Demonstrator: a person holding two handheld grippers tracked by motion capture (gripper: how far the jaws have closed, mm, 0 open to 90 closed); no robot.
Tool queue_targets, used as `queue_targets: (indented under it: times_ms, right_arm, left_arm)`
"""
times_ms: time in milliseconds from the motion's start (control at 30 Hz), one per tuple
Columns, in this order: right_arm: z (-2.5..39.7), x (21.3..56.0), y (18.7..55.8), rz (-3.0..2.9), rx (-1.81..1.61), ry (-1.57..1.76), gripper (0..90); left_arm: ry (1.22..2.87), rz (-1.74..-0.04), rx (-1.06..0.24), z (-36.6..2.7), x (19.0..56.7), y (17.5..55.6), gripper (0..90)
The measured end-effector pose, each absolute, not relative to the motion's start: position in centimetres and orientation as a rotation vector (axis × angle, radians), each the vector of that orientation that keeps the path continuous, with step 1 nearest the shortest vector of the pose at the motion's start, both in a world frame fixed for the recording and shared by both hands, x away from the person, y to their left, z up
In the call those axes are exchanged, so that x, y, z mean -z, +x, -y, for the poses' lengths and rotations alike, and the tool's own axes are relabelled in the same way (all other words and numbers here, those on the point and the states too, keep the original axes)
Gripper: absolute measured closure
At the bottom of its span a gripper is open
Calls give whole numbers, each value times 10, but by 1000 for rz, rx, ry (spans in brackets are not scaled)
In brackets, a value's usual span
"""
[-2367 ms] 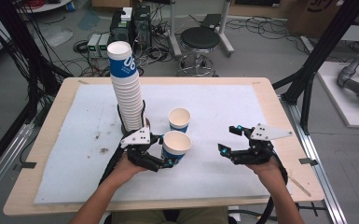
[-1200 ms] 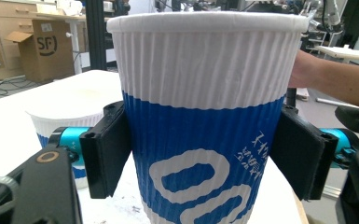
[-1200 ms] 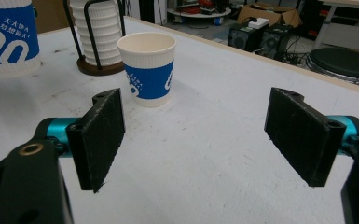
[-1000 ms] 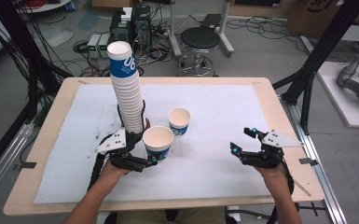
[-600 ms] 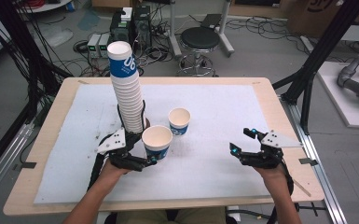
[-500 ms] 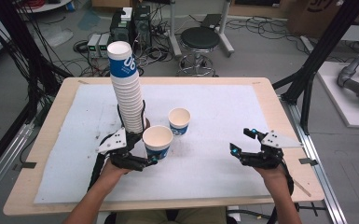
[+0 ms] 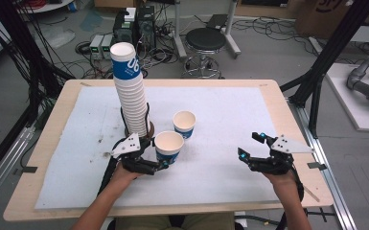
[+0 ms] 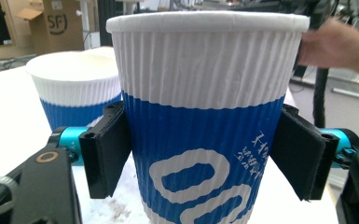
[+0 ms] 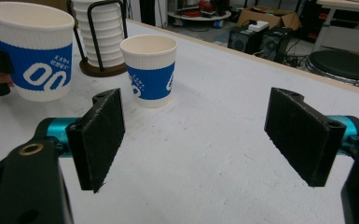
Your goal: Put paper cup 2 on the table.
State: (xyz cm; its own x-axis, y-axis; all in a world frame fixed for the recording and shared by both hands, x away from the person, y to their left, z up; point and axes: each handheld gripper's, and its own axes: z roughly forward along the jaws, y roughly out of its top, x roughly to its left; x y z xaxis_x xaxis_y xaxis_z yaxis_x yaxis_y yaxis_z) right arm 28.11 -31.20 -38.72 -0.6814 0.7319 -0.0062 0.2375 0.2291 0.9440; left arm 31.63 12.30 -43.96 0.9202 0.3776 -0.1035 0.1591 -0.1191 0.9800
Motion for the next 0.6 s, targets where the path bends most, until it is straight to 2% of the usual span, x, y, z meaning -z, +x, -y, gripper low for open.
queue_targets:
  times_ms: [600]
  right_arm:
    - [308,389,283,-2071,-1456,878,207]
  left_arm:
    - [1843,-502,-266,-120,451,328,255]
